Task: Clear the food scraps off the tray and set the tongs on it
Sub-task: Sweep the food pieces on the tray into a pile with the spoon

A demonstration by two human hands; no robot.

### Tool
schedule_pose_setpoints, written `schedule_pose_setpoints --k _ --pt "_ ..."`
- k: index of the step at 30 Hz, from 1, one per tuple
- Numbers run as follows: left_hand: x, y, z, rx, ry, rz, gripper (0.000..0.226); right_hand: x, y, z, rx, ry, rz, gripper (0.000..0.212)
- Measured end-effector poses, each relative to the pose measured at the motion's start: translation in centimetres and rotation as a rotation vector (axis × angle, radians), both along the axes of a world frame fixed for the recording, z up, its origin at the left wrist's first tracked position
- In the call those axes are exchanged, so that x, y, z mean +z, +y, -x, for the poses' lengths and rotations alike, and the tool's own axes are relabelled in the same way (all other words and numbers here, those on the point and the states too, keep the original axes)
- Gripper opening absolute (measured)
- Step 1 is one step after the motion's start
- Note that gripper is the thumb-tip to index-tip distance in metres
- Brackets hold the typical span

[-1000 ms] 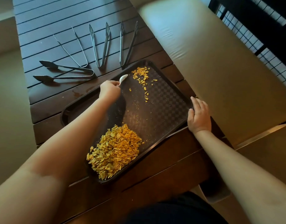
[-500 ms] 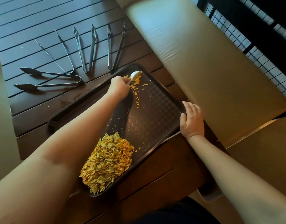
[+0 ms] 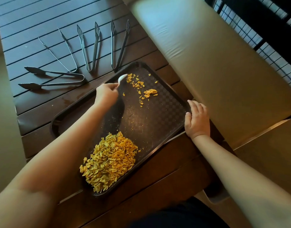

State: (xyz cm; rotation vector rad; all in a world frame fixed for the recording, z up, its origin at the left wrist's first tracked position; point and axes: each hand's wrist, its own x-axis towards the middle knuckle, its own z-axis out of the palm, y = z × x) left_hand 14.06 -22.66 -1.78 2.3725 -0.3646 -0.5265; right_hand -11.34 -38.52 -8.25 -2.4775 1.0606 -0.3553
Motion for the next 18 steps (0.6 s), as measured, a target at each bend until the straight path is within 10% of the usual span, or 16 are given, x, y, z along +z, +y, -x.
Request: schedule_pose_setpoints --k 18 --pt "0.0 0.2 4.8 -0.202 0.076 -0.023 0.029 0.1 0.0 0.0 -0.006 -0.001 0.004 0.057"
